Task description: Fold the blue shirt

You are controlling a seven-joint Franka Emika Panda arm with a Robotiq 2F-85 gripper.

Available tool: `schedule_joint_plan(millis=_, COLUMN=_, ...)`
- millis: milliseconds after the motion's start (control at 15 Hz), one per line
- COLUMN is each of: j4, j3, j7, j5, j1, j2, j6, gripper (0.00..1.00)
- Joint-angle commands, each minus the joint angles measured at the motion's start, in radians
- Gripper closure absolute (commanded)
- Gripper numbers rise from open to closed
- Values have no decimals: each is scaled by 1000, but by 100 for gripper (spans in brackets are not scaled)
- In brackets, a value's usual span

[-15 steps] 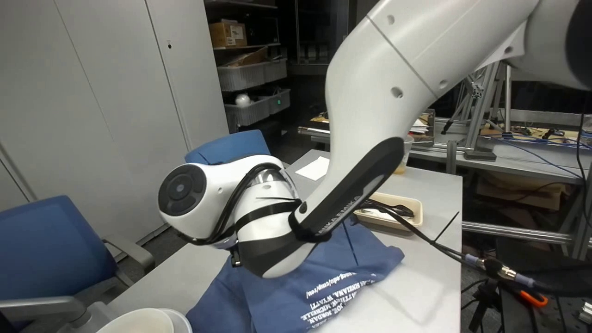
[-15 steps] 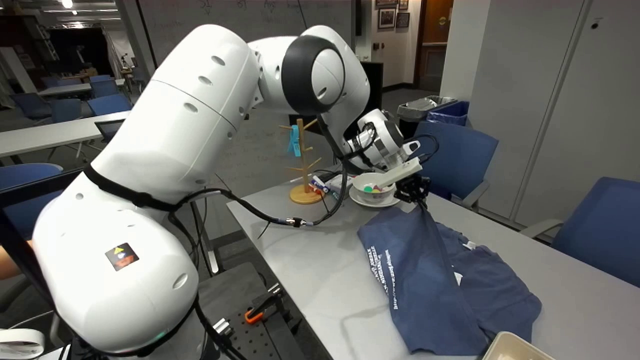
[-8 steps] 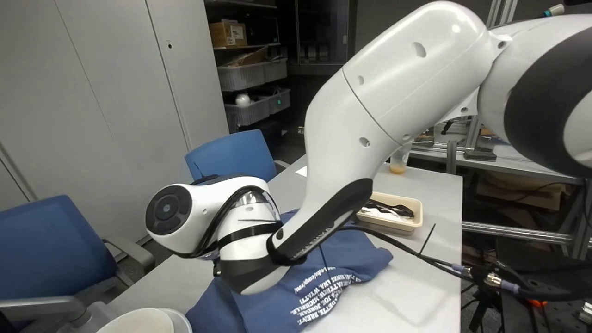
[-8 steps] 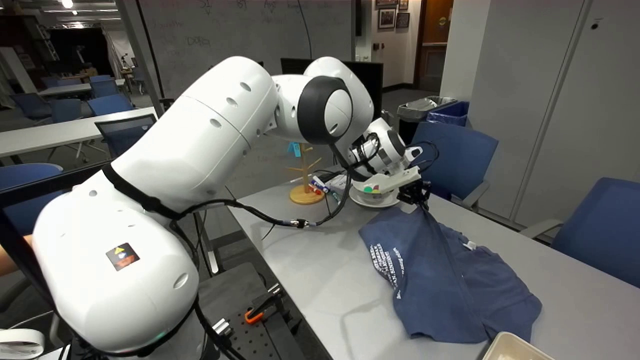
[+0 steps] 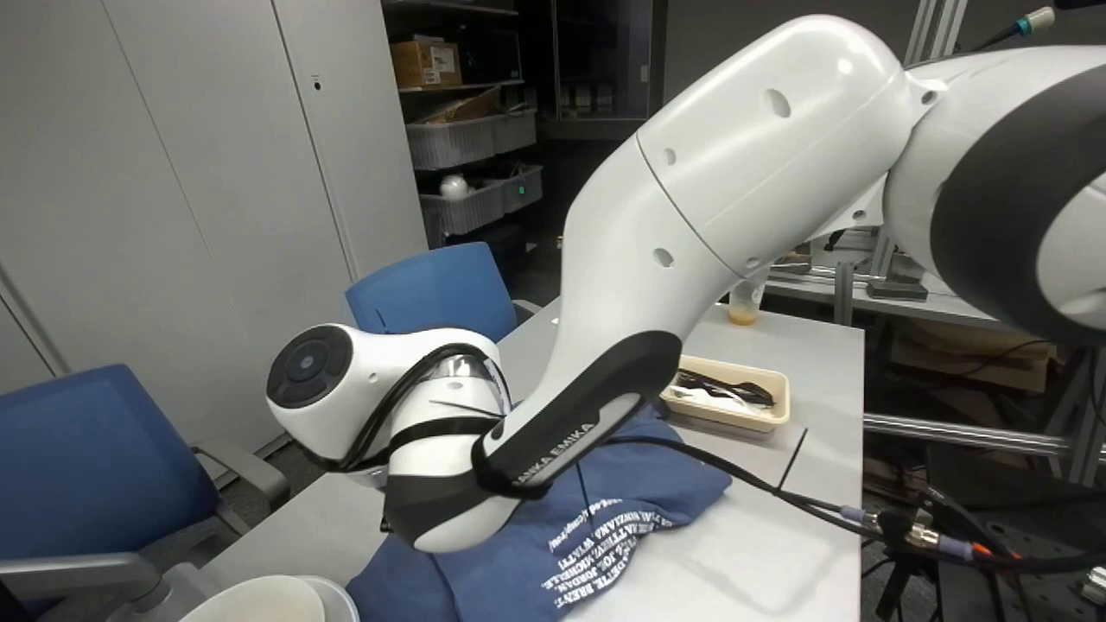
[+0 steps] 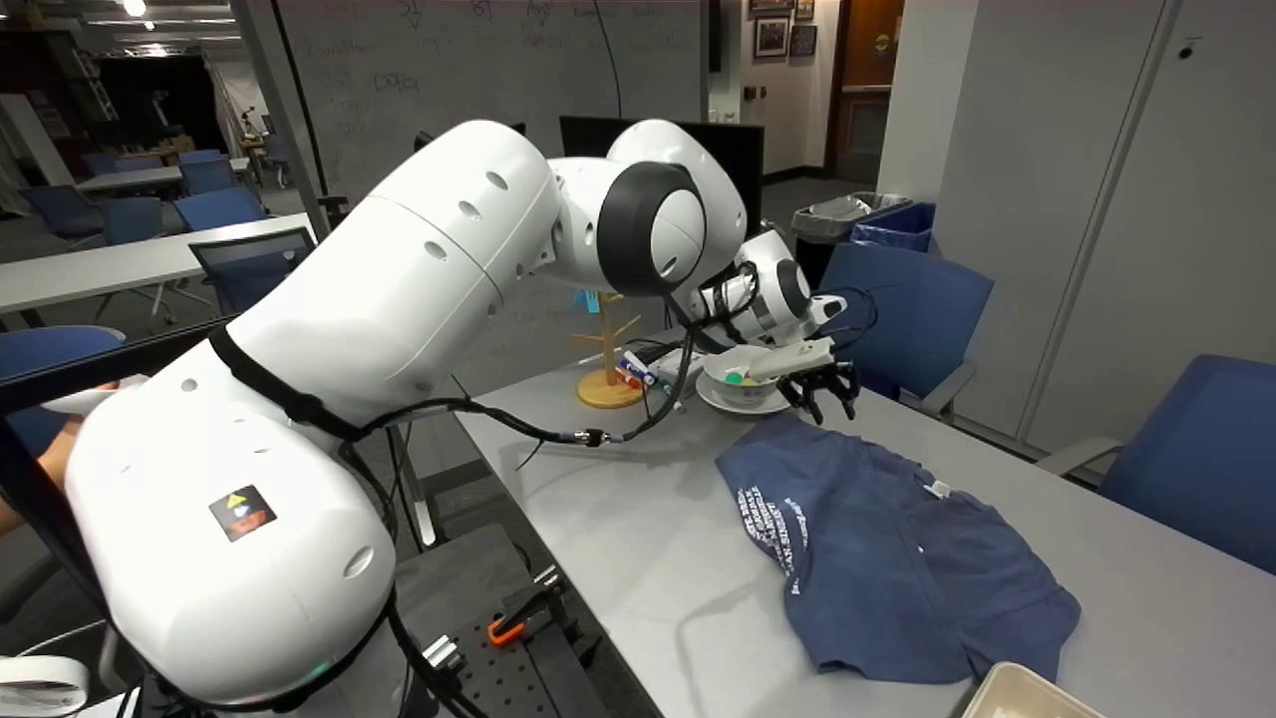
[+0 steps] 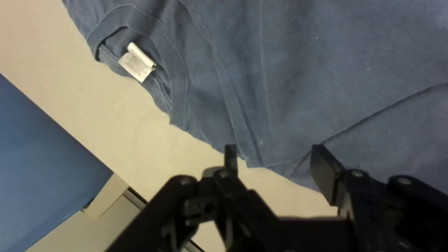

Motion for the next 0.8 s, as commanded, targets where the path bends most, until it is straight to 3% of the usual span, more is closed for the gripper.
schedule_joint_plan(millis=0, j4=-91, j3=17, j7=-111, j5=97, j1=-31, j2=-71, j6=-39, gripper=11)
schedule_joint_plan(millis=67, j4=-121, j3=13, j7=-146, j5=116, j1=-38, j2=-96, j6=-63, gripper=2)
schedule_joint_plan(millis=133, j4=-144, j3=9, j7=-176, j5=131, j1=-44, j2=-116, j6=-89, gripper=0)
schedule_joint_plan(millis=733, j4=-430, j3=27, j7=-338, j5=224, j1=-151, j2=-416, j6=-293, gripper=0)
